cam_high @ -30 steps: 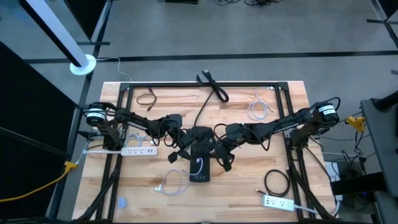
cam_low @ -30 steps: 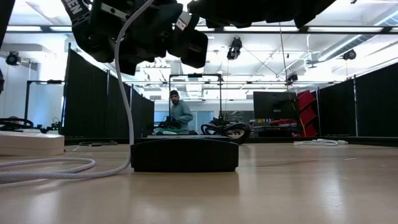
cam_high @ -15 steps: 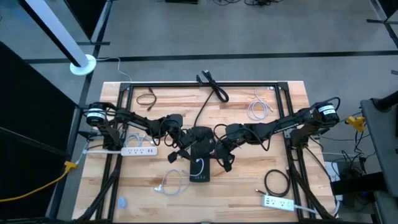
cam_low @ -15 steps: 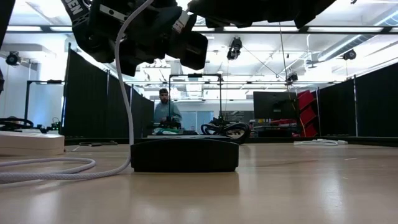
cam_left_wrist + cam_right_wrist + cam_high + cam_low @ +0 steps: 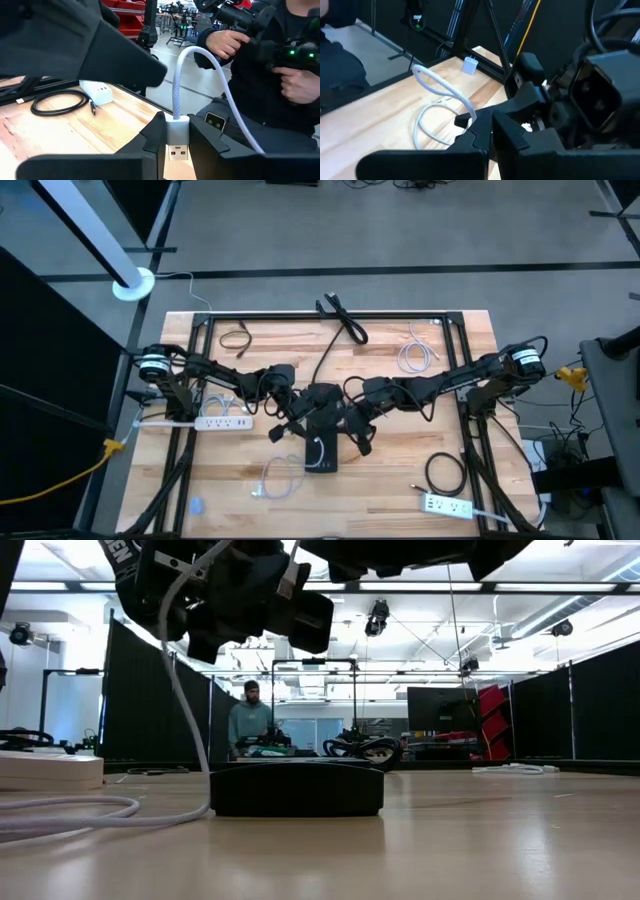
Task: Insert USB
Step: Insert the purple charger cable into the black outlet extension
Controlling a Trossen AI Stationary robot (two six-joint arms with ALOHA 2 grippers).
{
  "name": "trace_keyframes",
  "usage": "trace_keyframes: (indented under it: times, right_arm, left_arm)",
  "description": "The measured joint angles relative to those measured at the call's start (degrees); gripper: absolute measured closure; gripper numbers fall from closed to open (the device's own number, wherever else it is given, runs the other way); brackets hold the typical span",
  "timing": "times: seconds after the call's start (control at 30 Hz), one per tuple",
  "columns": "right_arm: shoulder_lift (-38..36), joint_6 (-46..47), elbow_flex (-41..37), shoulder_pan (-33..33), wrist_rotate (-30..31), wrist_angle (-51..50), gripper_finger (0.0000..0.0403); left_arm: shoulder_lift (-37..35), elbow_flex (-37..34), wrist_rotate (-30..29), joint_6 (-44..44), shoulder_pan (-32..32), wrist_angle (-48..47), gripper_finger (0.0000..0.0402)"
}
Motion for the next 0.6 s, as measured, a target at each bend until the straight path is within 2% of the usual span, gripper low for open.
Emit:
trace_keyframes:
  times: [0.13,0.27,0.37,0.53,0.6]
  right_arm:
    - [0.0,4.5,0.4,0.0,1.6,-0.9,0.0402]
    - [-0.7,9.7,1.0,0.3,6.4,-4.8,0.0389]
    - [-2.2,12.1,1.8,0.9,9.4,-11.8,0.0356]
    - [-6.5,14.6,2.6,1.8,9.6,-21.4,0.0289]
    - [-8.4,16.5,2.6,2.3,11.6,-23.4,0.027]
  left_arm:
    - [0.0,0.0,-0.3,0.0,0.8,-0.4,0.0348]
    - [-0.2,0.0,-4.2,0.3,2.2,-3.3,0.0348]
    - [-1.0,0.0,-6.2,1.6,3.1,-6.6,0.0348]
    - [-2.4,-0.1,-7.4,5.1,3.3,-11.1,0.0348]
    - [-3.1,-0.1,-8.4,6.0,3.3,-12.1,0.0348]
